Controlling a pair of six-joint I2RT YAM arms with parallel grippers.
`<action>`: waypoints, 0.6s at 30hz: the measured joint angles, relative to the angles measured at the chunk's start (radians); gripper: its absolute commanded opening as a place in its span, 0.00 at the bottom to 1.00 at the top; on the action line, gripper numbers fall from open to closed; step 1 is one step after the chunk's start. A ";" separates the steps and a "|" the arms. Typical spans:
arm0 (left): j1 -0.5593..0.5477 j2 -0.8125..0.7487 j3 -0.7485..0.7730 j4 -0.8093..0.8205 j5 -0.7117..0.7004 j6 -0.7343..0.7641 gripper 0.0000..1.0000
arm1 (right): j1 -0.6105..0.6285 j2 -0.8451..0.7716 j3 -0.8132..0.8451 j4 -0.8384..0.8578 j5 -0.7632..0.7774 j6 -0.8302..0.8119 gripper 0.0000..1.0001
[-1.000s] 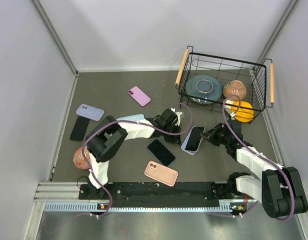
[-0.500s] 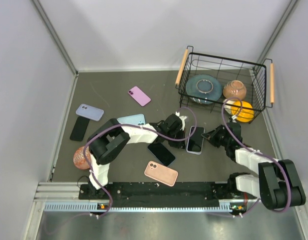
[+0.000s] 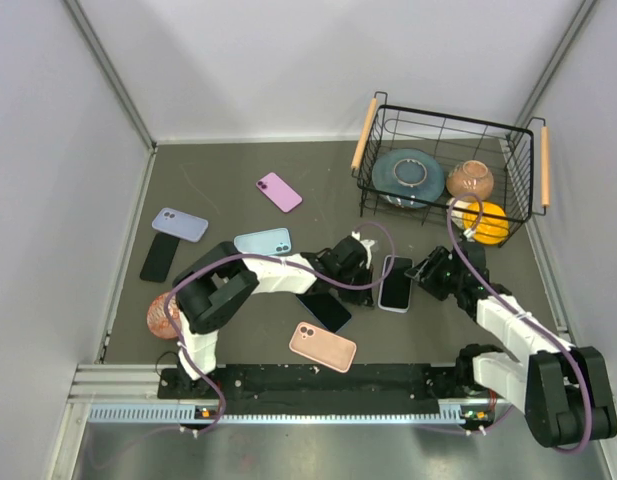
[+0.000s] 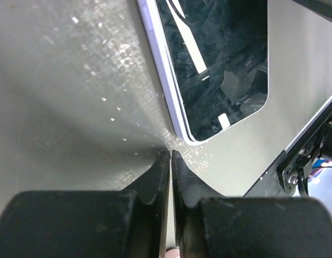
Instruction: Put the phone into the phone case
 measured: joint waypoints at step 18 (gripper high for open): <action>0.101 0.037 0.160 -0.123 -0.039 -0.010 0.47 | 0.000 -0.024 -0.024 0.003 -0.123 -0.092 0.78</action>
